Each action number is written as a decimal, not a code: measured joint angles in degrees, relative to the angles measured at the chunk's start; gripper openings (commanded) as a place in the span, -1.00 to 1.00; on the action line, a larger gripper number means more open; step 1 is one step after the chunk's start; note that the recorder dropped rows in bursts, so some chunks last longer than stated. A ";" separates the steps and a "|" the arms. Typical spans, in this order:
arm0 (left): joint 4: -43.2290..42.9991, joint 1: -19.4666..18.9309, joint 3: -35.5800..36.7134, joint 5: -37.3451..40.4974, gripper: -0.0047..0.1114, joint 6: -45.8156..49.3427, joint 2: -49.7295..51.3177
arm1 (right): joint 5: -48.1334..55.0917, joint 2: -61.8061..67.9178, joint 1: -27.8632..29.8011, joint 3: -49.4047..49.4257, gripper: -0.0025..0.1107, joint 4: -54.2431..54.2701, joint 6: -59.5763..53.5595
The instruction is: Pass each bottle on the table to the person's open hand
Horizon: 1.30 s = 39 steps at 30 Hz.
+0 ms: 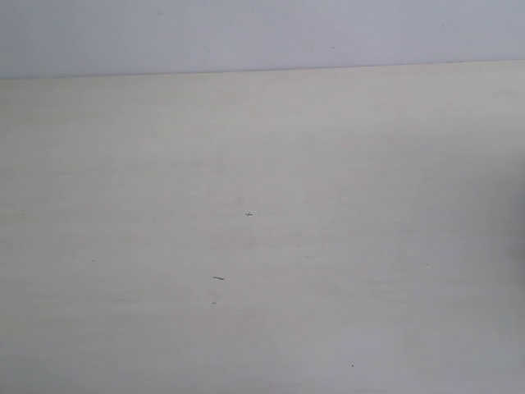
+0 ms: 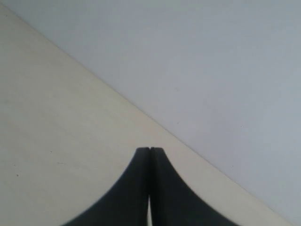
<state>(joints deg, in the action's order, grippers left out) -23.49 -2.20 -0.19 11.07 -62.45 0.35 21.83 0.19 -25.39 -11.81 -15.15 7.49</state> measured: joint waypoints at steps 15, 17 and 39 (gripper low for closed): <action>18.89 -4.25 0.00 0.09 -0.92 54.67 0.00 | 0.00 0.00 0.00 0.00 -0.96 0.00 0.00; 19.21 -4.48 0.00 0.09 -0.92 56.12 0.00 | 0.00 0.00 0.00 0.00 -0.96 0.00 0.00; 19.47 -4.48 0.00 0.09 -0.92 57.34 0.00 | 0.00 0.00 0.00 0.00 -0.96 0.00 0.00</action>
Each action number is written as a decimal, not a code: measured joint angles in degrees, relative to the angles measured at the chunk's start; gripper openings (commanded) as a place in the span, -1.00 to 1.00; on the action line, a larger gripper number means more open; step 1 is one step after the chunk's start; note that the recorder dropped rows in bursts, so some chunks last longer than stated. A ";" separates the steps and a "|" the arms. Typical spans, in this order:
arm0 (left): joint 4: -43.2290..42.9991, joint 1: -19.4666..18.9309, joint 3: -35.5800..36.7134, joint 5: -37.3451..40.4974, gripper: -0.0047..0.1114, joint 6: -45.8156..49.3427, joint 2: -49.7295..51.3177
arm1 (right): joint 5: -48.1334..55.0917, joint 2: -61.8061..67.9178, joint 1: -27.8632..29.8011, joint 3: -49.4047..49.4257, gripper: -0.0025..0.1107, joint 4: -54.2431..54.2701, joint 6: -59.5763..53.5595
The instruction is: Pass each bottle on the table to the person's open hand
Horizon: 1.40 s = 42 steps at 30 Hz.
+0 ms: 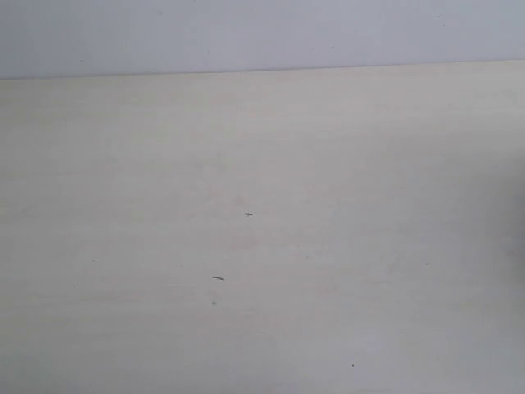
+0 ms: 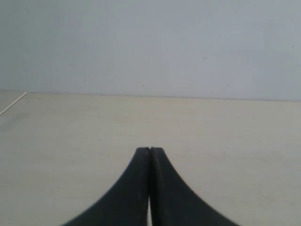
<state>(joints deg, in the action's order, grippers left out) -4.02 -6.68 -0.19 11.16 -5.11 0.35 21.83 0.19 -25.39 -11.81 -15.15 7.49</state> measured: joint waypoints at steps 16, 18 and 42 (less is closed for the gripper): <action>0.00 0.00 0.00 0.41 -0.92 0.00 0.00 | 0.00 0.00 0.29 0.00 -0.96 0.00 0.00; 0.00 0.00 0.00 0.41 -0.92 0.00 0.00 | 0.36 0.00 1.85 0.00 -0.96 0.00 0.00; 0.00 0.00 0.00 0.41 -0.92 0.13 0.00 | -21.06 0.10 22.73 11.50 -0.96 1.22 5.38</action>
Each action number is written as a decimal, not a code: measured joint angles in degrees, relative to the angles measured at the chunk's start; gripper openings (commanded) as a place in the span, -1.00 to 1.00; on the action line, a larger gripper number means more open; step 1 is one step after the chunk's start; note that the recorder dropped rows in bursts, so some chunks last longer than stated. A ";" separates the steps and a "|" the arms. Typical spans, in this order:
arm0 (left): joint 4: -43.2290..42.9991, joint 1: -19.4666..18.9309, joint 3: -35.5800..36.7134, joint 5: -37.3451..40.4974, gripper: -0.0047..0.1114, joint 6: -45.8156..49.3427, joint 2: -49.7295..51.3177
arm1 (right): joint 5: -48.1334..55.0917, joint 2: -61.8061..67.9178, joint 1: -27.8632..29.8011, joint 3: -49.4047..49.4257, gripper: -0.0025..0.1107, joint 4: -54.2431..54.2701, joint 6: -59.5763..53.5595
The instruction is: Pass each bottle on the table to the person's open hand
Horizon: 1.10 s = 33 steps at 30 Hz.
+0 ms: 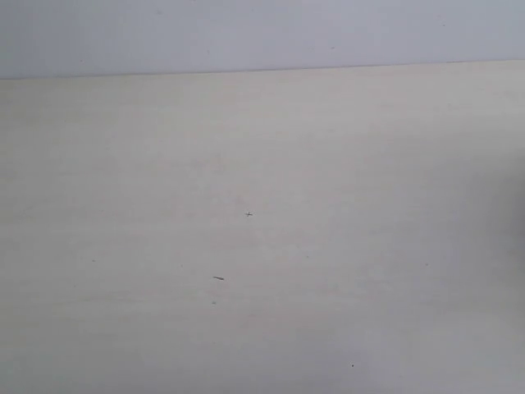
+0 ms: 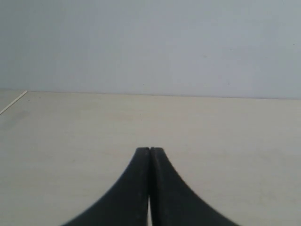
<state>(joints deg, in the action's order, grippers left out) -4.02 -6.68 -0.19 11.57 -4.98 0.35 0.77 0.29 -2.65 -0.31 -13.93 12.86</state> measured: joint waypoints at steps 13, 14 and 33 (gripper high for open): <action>0.00 0.00 0.00 0.00 -0.92 0.00 0.00 | 3.41 0.00 0.00 0.00 -0.96 6.89 -5.73; 0.00 0.00 0.00 0.00 -0.92 0.00 0.00 | 3.41 0.00 0.00 0.00 -0.96 7.80 -5.76; 0.00 0.00 0.00 0.00 -0.92 0.00 0.00 | 3.74 0.00 0.00 0.00 -0.96 11.44 -4.96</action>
